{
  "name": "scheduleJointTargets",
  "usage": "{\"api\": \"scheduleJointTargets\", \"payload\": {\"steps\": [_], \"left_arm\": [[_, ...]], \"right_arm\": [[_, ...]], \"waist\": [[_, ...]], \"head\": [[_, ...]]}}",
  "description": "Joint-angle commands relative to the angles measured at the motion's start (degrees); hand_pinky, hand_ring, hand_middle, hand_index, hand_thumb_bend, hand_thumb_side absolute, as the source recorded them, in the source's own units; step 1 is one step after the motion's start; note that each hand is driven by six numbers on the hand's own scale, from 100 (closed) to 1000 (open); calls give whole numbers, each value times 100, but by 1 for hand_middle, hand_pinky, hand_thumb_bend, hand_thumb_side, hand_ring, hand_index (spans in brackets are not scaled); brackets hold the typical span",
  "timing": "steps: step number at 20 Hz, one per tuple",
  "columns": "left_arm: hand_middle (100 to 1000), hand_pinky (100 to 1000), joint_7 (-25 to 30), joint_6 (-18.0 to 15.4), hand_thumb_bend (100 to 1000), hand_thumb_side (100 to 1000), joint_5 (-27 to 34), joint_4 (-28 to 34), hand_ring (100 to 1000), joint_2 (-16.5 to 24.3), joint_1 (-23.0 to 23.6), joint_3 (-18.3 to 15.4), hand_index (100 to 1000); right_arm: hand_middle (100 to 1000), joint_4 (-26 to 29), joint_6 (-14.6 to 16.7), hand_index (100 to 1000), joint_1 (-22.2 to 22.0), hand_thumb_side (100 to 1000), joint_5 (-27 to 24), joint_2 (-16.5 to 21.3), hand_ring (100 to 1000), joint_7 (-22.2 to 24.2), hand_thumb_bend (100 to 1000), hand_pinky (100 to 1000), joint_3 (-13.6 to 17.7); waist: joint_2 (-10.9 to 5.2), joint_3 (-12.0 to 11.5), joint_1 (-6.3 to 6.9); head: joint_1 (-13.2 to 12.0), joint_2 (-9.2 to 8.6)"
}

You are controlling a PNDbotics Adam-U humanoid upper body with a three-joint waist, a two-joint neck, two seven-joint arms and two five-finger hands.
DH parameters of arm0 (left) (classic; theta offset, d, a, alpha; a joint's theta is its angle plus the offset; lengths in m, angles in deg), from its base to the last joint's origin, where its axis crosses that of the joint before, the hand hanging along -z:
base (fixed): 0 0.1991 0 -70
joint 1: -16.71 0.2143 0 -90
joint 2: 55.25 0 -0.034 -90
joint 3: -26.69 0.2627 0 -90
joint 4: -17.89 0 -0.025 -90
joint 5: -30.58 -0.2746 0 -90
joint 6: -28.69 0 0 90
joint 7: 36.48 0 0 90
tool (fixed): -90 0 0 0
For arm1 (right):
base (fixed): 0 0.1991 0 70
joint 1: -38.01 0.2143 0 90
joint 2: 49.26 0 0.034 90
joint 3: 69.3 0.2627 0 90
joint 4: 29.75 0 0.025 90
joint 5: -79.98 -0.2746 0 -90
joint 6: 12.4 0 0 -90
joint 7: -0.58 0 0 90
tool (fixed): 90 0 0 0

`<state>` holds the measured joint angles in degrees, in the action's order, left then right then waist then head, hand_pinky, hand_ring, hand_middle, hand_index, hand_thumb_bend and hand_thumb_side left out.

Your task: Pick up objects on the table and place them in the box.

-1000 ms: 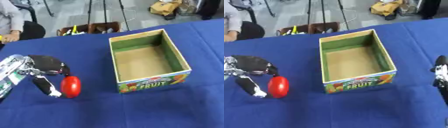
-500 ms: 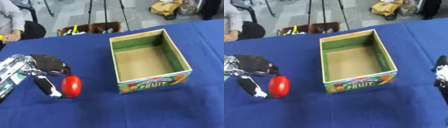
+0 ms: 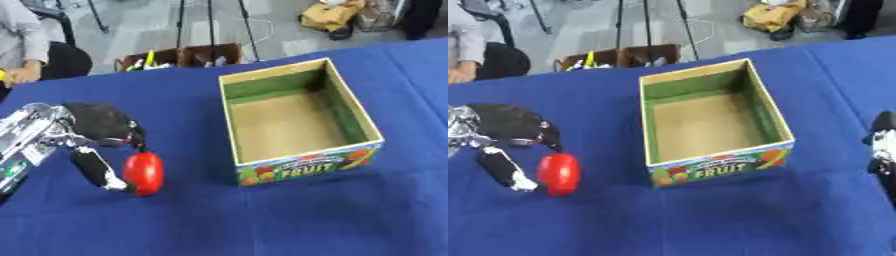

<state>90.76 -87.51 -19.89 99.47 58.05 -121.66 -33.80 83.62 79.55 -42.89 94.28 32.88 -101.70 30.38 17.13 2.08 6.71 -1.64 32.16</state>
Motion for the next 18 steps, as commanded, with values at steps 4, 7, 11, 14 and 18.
{"api": "scheduleJointTargets", "payload": {"steps": [4,7,11,14,18], "left_arm": [[698,604,1472,-1549,667,804,-256,73,678,150,-83,-6,836],[677,582,1472,-1527,644,781,-342,96,653,145,-83,-30,819],[659,562,1450,-1473,636,777,-376,96,634,119,-67,3,810],[674,566,1407,-1442,639,781,-397,105,642,101,-60,22,812],[671,566,1270,-1421,632,779,-558,159,637,78,-58,48,809]], "right_arm": [[224,123,28,436,54,712,18,51,100,-20,144,226,17],[224,123,34,436,51,714,22,52,100,-32,145,226,24],[224,123,39,436,52,715,27,52,100,-43,144,226,29],[224,123,41,436,54,715,29,55,100,-47,144,226,30],[224,123,41,436,57,715,25,56,100,-51,141,226,31]], "waist": [[-86,1,-21],[-79,6,-25],[-69,13,-25],[-63,17,-21],[-61,25,-11]], "head": [[-16,-10],[-16,-15],[-20,-16],[-18,-23],[-15,-35]]}}
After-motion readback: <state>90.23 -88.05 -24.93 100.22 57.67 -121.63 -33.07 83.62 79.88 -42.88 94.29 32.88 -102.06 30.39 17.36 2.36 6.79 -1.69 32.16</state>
